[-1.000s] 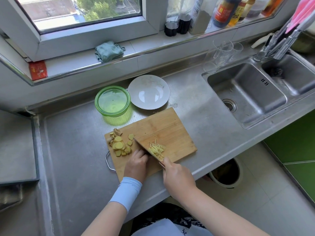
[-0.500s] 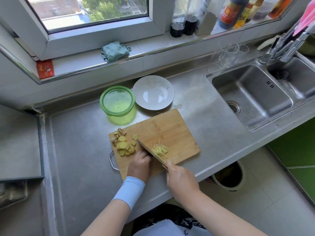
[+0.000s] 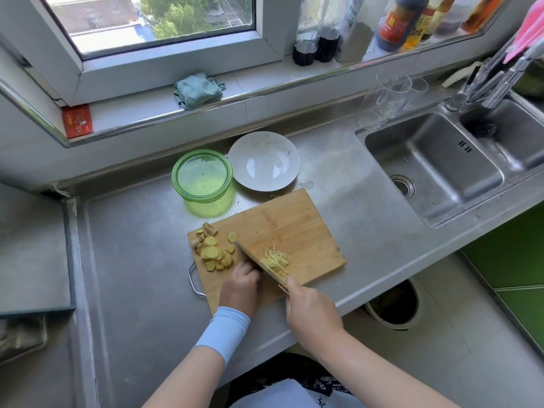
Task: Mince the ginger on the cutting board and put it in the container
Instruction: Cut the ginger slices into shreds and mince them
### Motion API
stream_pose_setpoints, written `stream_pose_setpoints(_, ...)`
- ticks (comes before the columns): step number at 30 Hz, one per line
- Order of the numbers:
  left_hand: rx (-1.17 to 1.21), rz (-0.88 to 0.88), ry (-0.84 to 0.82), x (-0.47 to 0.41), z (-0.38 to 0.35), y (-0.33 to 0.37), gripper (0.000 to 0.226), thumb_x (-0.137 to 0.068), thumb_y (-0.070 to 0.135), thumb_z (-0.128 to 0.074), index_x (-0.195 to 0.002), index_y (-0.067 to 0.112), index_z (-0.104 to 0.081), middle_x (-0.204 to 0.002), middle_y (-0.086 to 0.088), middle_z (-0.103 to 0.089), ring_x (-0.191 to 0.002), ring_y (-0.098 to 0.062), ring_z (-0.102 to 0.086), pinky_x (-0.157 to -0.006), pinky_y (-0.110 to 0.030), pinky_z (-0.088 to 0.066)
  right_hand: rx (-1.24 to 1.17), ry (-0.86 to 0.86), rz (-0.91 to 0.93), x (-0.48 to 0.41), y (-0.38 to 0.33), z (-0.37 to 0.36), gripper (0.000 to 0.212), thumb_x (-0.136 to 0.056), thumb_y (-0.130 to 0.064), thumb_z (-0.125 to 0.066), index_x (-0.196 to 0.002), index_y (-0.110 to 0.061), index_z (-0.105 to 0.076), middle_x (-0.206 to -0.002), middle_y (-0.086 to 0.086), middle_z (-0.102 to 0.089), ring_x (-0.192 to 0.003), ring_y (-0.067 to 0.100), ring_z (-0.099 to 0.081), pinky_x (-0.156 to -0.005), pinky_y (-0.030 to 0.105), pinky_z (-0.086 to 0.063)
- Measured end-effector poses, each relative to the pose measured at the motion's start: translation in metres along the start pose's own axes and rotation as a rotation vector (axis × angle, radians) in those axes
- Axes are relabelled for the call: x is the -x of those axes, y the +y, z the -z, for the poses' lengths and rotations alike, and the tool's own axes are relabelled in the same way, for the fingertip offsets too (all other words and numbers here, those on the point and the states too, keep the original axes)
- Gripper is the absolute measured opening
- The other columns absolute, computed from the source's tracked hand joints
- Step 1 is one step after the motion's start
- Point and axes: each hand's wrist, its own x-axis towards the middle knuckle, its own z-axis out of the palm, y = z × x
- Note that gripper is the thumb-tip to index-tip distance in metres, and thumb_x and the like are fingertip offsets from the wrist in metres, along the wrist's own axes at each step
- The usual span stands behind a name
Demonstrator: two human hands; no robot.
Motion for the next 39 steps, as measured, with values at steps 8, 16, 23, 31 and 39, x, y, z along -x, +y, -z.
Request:
stream_pose_setpoints(8, -0.010, -0.005, 0.022, 0.002, -0.002, -0.001, 0.025, -0.073, 0.004, -0.046, -0.070, 0.006, -0.071, -0.078, -0.008, -0.067, -0.074, -0.027, -0.063, -0.050, -0.031, -0.053, -0.009, 0.000, -0.004, 0.009, 0.006, 0.002, 0.027, -0.104, -0.024, -0.039, -0.131, -0.021, -0.038, -0.090, 0.003, -0.068, -0.080, 0.026, -0.066, -0.059, 0.033, -0.044)
stream_pose_setpoints(16, -0.018, -0.019, 0.023, 0.000, -0.002, -0.002, 0.027, -0.056, -0.015, -0.074, -0.074, 0.005, -0.073, -0.080, -0.010, -0.068, -0.077, -0.027, -0.064, -0.055, -0.029, -0.055, -0.001, -0.021, 0.009, 0.019, 0.012, 0.005, 0.030, -0.105, -0.026, -0.037, -0.135, -0.022, -0.036, -0.090, 0.002, -0.068, -0.079, 0.024, -0.066, -0.060, 0.032, -0.046)
stream_pose_setpoints(23, -0.037, 0.001, 0.040, 0.000, -0.004, -0.003, 0.028, -0.054, -0.014, -0.077, -0.070, 0.008, -0.070, -0.076, -0.007, -0.065, -0.074, -0.026, -0.059, -0.052, -0.031, -0.050, -0.024, -0.002, 0.016, 0.000, -0.001, 0.004, 0.018, -0.103, -0.020, -0.039, -0.121, -0.020, -0.040, -0.092, 0.006, -0.067, -0.082, 0.029, -0.066, -0.059, 0.034, -0.038)
stream_pose_setpoints(31, -0.008, -0.027, 0.071, 0.001, -0.002, -0.002, 0.028, -0.054, -0.015, -0.074, -0.072, 0.006, -0.071, -0.081, -0.008, -0.067, -0.078, -0.024, -0.058, -0.056, -0.029, -0.051, -0.040, -0.008, 0.033, 0.020, 0.016, 0.006, 0.015, -0.105, -0.025, -0.037, -0.119, -0.022, -0.039, -0.086, 0.002, -0.066, -0.076, 0.025, -0.063, -0.059, 0.034, -0.044)
stream_pose_setpoints(39, 0.000, 0.000, 0.030, 0.002, -0.001, -0.002, 0.020, -0.069, 0.008, -0.049, -0.068, 0.008, -0.069, -0.076, -0.006, -0.064, -0.076, -0.024, -0.051, -0.052, -0.031, -0.047, -0.030, 0.018, 0.041, -0.009, -0.003, 0.005, 0.025, -0.103, -0.022, -0.039, -0.128, -0.020, -0.039, -0.098, 0.009, -0.068, -0.089, 0.031, -0.067, -0.064, 0.035, -0.043)
